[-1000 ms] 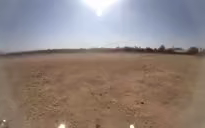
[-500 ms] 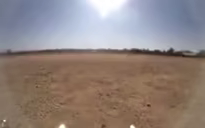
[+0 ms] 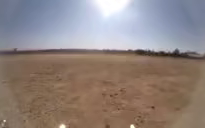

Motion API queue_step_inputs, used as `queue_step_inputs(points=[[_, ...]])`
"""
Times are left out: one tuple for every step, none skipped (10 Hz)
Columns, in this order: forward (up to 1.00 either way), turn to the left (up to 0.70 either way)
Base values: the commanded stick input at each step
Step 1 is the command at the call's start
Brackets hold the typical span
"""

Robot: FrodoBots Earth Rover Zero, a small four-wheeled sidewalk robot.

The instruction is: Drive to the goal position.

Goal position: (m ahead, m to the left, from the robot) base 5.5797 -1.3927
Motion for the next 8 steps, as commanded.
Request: queue_step_inputs(points=[[1.00, 0.00], [1.00, 0.00], [1.00, 0.00], [1.00, 0.00], [1.00, 0.00], [1.00, 0.00], [1.00, 0.00], [1.00, 0.00]])
